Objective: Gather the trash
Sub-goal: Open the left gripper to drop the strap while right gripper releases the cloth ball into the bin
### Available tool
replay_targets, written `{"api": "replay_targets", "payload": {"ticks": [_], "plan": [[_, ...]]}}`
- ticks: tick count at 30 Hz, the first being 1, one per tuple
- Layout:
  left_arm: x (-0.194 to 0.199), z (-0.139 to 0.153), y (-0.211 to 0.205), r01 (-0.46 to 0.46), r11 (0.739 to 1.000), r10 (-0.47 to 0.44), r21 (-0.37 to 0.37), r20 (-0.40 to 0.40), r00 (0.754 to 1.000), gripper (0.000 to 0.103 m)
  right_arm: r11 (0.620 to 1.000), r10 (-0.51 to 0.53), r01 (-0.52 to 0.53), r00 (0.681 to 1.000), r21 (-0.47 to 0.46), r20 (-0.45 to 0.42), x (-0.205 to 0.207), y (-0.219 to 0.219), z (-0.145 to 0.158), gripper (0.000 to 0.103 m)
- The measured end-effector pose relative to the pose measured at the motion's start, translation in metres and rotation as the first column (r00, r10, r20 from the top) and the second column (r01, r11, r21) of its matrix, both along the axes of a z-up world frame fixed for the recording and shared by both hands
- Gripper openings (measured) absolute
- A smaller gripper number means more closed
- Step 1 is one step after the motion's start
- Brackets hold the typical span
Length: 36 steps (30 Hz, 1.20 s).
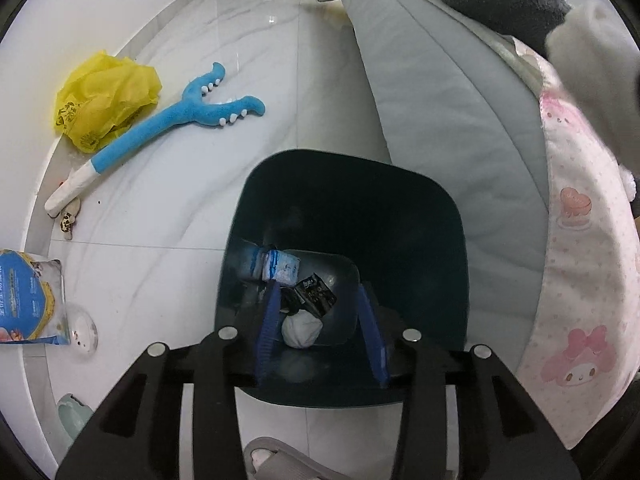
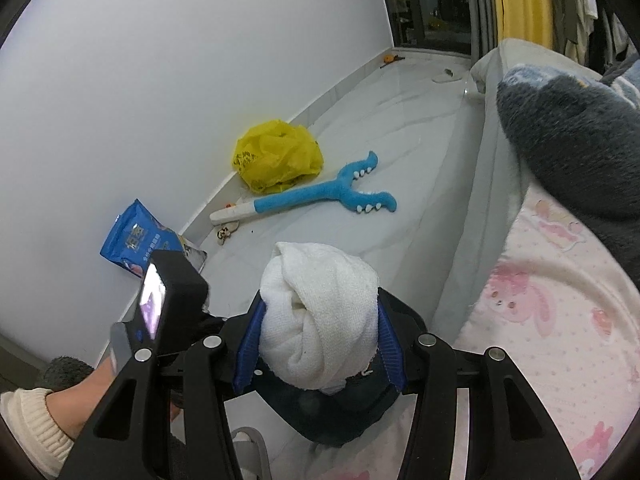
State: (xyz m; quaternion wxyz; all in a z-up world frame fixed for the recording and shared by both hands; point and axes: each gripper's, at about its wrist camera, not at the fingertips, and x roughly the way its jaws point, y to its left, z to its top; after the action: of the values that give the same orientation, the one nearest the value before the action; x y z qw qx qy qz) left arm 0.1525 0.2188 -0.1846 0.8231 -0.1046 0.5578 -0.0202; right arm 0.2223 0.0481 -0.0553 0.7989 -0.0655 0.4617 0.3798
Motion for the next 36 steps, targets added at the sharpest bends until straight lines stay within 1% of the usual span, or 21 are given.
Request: {"api": "replay_targets", "payload": {"ticks": [2,6,8,13,17,24,28,29,31,32,33,36], "plan": [[-0.004,0.005,0.005,-0.01,1.0,0.01,-0.004,0.02,1.0,0.051,1.0,-0.002,0.001,1.0,-0.012,-0.01,0.0,0.006,-0.006,0.052],[-0.009,0.018,0.014,-0.022,1.0,0.022,-0.005,0.064,0.998,0.059,0.999,0.003,-0.004,1.0,-0.034,-0.028,0.001,0.014,-0.017,0.052],[-0.013,0.026,0.018,-0.026,1.0,0.026,0.0,0.095,0.995,0.065,0.999,0.005,-0.008,0.999,-0.051,-0.04,0.001,0.02,-0.025,0.052],[-0.018,0.043,0.029,-0.04,0.999,0.04,0.0,0.153,0.987,0.07,0.996,0.003,-0.009,0.998,-0.091,-0.07,0.004,0.03,-0.046,0.052],[-0.023,0.058,0.033,-0.041,0.999,0.035,0.023,0.204,0.978,0.077,0.992,-0.003,-0.01,0.995,-0.127,-0.1,0.005,0.039,-0.065,0.052],[-0.033,0.079,0.041,-0.046,0.999,0.039,0.02,0.27,0.962,0.08,0.981,0.001,-0.028,0.99,-0.192,-0.139,0.003,0.056,-0.096,0.052],[-0.038,0.092,0.043,-0.042,0.999,0.034,0.02,0.306,0.951,0.08,0.974,0.005,-0.041,0.987,-0.223,-0.158,0.001,0.063,-0.106,0.053],[-0.039,0.094,0.044,-0.042,0.999,0.034,0.019,0.312,0.95,0.08,0.973,0.007,-0.045,0.987,-0.228,-0.162,0.0,0.064,-0.108,0.055],[-0.041,0.1,0.045,-0.041,0.999,0.034,0.015,0.327,0.944,0.08,0.968,0.009,-0.051,0.985,-0.245,-0.17,-0.001,0.067,-0.113,0.063],[-0.041,0.104,0.045,-0.04,0.999,0.032,0.015,0.335,0.942,0.08,0.965,0.005,-0.048,0.986,-0.257,-0.166,-0.001,0.067,-0.115,0.073],[-0.042,0.106,0.045,-0.038,0.999,0.03,0.016,0.342,0.939,0.081,0.962,-0.001,-0.042,0.987,-0.27,-0.158,-0.001,0.067,-0.116,0.078],[-0.046,0.115,0.045,-0.033,0.999,0.025,0.016,0.369,0.929,0.082,0.958,-0.015,-0.026,0.99,-0.285,-0.142,-0.001,0.065,-0.115,0.079]]}}
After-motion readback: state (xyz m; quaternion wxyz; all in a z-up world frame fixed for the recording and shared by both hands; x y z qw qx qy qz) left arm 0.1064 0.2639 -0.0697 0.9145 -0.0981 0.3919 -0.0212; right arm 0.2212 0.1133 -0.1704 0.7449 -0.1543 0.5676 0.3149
